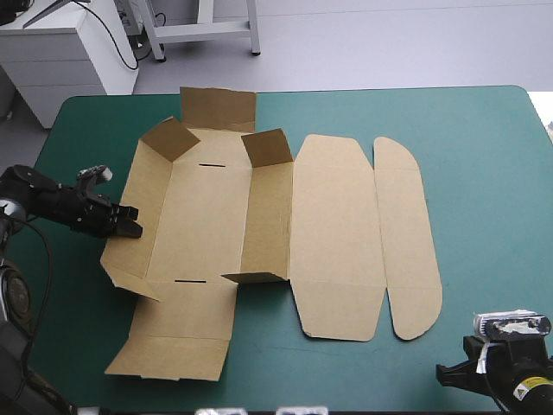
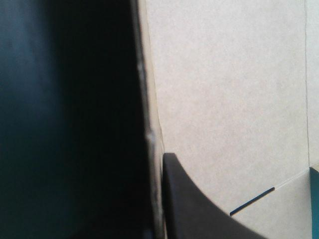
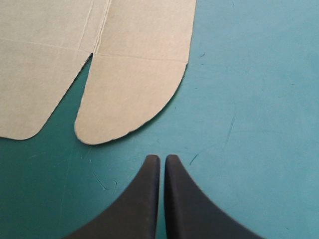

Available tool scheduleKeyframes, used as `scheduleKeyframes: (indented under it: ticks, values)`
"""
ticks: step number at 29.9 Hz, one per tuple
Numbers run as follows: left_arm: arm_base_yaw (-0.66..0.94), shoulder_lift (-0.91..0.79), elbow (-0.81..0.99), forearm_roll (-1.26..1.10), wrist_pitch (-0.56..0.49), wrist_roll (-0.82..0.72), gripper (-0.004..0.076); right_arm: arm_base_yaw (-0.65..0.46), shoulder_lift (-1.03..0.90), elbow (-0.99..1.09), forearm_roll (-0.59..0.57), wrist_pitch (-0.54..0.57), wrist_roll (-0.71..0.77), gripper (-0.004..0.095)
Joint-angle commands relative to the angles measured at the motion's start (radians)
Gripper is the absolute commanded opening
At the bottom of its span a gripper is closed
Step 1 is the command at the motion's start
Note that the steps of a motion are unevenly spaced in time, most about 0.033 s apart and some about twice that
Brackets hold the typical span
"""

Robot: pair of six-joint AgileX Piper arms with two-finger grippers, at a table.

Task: Fold the box

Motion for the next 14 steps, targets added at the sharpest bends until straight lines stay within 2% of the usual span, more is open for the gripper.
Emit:
scheduleKeyframes:
  ticks: [1, 6, 9, 14]
  values:
    - [-0.063, -0.067, -0.133, 0.002, -0.019, 0.03, -0.0008, 0.001, 0.01, -0.025, 0.005, -0.055, -0.007, 0.0021]
    - [-0.161, -0.069, -0.292, 0.104, -0.054, 0.061, -0.0008, 0.001, 0.01, -0.025, 0.003, -0.058, -0.007, 0.0021]
    - [-0.24, -0.071, -0.376, 0.179, -0.111, 0.075, -0.0008, 0.001, 0.01, -0.025, -0.006, -0.059, -0.007, 0.0021]
    - [-0.404, -0.071, -0.461, 0.329, -0.268, 0.103, -0.0008, 0.001, 0.01, -0.025, -0.02, -0.059, -0.007, 0.0021]
